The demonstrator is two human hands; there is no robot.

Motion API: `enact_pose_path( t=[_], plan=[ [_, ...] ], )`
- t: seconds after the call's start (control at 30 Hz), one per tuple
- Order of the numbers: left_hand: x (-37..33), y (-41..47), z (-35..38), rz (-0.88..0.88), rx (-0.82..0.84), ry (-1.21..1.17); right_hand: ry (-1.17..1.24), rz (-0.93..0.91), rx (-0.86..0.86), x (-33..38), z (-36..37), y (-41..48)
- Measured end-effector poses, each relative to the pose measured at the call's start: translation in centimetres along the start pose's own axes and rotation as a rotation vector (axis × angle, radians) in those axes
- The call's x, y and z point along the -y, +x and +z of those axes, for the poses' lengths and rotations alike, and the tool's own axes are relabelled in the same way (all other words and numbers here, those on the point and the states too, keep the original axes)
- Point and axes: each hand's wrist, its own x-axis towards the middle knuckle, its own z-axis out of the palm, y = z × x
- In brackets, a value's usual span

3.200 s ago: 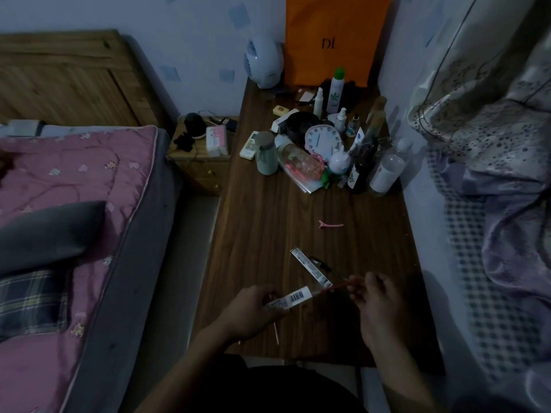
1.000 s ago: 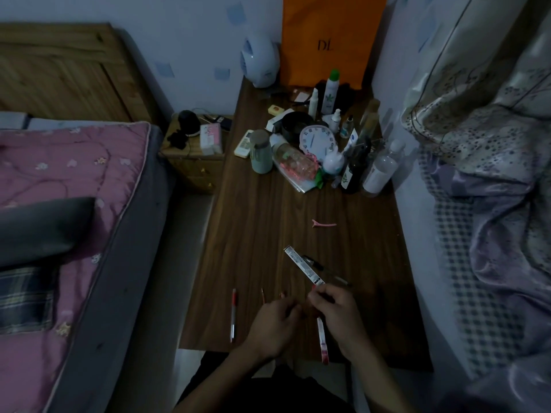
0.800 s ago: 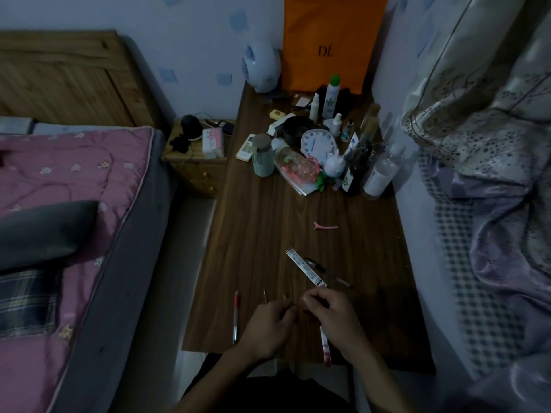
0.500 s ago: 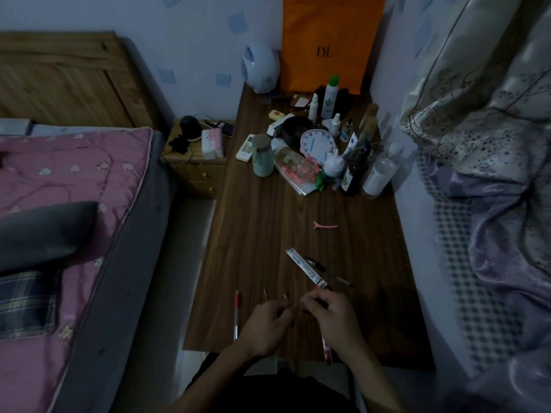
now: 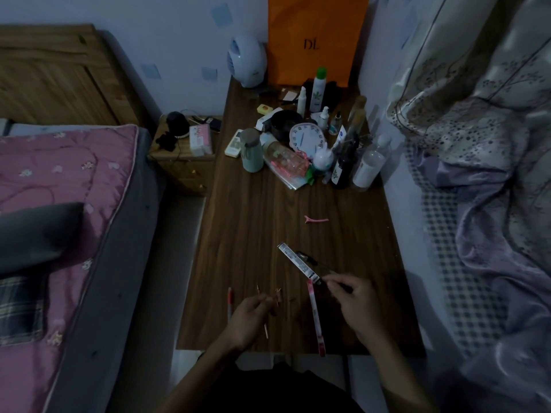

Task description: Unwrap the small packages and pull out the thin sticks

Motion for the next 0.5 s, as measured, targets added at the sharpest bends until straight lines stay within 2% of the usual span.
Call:
enact_pose_path(
  t=[0.13, 0.3, 0.5],
  plan=[
    [1.4, 0.9, 0.3, -0.043, -0.040, -0.037, -0.078, 0.047, -0.067, -1.9, 0.0, 0.1],
    [2.7, 1.6, 0.7, -0.110, 0.025, -0.110, -0.305, 0.126, -0.076, -6.4, -0.1, 0.6],
    [4.1, 2.0, 1.2, -0.142, -0.045, -0.167, -0.522, 0.223, -0.085, -11.1, 0.4, 0.9]
  ],
)
